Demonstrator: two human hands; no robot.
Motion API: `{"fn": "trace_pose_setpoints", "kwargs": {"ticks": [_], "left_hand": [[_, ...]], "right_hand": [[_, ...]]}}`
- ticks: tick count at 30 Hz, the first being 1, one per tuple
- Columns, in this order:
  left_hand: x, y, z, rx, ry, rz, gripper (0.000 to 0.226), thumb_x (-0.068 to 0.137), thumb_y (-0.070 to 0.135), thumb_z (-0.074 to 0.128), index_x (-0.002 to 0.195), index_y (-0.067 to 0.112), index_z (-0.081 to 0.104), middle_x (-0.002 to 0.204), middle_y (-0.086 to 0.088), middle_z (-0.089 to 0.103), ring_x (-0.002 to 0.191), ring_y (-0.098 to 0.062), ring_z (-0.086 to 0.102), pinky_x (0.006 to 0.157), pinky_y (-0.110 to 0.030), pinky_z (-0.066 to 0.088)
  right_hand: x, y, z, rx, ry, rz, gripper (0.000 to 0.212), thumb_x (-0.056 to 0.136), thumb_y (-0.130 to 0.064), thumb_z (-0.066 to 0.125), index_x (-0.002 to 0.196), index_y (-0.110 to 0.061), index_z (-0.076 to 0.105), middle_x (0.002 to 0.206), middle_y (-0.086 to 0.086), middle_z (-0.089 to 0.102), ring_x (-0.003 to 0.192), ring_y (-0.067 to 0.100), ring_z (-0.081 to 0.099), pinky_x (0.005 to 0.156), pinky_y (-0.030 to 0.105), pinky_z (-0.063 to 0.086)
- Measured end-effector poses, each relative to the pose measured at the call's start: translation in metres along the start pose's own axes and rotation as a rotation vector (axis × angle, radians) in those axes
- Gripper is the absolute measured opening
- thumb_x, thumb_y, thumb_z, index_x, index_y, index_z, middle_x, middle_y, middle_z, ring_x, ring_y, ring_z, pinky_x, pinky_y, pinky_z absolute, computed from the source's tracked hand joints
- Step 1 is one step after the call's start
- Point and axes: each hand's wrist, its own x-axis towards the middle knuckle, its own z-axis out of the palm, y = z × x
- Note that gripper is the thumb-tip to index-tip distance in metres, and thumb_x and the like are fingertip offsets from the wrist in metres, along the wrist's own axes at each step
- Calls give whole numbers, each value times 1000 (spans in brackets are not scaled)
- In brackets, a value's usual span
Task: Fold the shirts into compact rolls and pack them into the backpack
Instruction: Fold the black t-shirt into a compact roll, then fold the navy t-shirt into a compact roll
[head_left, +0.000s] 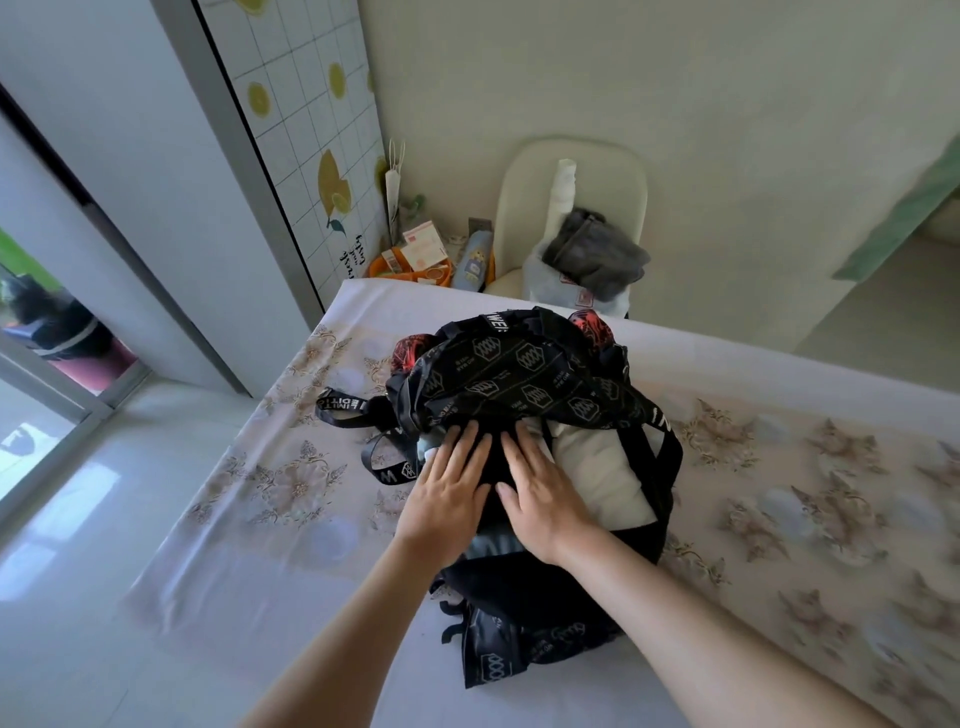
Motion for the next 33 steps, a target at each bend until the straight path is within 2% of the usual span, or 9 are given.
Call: {"fn": "trace_pose_setpoints", "kwargs": {"ticks": [5, 10, 13, 16, 19, 24, 28, 31, 33], "left_hand": [[9, -1, -13, 18, -91, -15, 68, 97, 48, 26, 156, 16, 19, 156, -4, 27, 145, -24, 23, 119, -43, 26], [14, -4, -12, -23, -195, -63, 70, 100, 49, 29, 158, 19, 2, 163, 0, 7, 150, -21, 5, 123, -42, 5], [15, 1, -21, -104, -213, -114, 71, 98, 44, 42, 157, 22, 9, 160, 2, 13, 147, -22, 10, 122, -42, 13], [14, 13, -38, -147, -216, -165, 71, 95, 41, 51, 155, 24, 19, 158, 2, 18, 146, -23, 11, 120, -44, 18], [10, 44, -50, -168, -103, -136, 61, 95, 38, 54, 150, 21, 34, 152, 0, 32, 143, -24, 19, 116, -44, 27], [13, 140, -44, -364, -73, -64, 45, 95, 33, 53, 139, 23, 49, 135, 5, 51, 127, -19, 41, 103, -34, 41], [19, 251, -19, -486, -192, 24, 35, 97, 33, 52, 132, 29, 56, 129, 10, 56, 121, -13, 48, 97, -33, 45], [17, 353, 13, -527, -291, 129, 31, 95, 34, 55, 125, 33, 62, 125, 13, 59, 118, -10, 53, 97, -31, 46], [11, 431, 35, -544, -365, 178, 29, 95, 33, 56, 124, 33, 63, 123, 14, 60, 112, -9, 57, 94, -28, 46]], "right_hand": [[4, -1, -1, -69, -142, 74, 70, 105, -47, 27, 158, -22, -11, 165, -1, -21, 153, 17, -4, 122, 44, 15], [8, -4, -13, -17, -214, 113, 70, 104, -48, 31, 158, -28, -8, 165, -6, -20, 153, 19, 0, 121, 47, 18], [4, -12, -26, 31, -208, 126, 71, 102, -48, 39, 159, -26, 3, 167, -3, -8, 151, 26, 13, 117, 48, 26], [-14, -10, -47, 94, -100, 122, 59, 102, -45, 44, 155, -25, 28, 166, 0, 12, 146, 27, 27, 116, 40, 29], [-47, 11, -65, 154, 23, 124, 44, 101, -43, 48, 141, -25, 50, 160, -1, 28, 143, 23, 34, 114, 38, 33], [-130, 76, -100, 284, 193, 221, 30, 100, -37, 51, 125, -25, 64, 129, -12, 56, 113, 10, 58, 97, 31, 48], [-228, 153, -129, 380, 321, 411, 23, 99, -32, 55, 118, -28, 69, 123, -13, 63, 116, 6, 58, 99, 22, 45], [-323, 217, -150, 471, 374, 575, 24, 99, -32, 55, 121, -31, 65, 119, -21, 60, 113, -3, 56, 87, 4, 38], [-392, 262, -162, 530, 419, 674, 26, 100, -31, 53, 125, -31, 62, 119, -22, 58, 113, -4, 55, 82, 1, 35]]}}
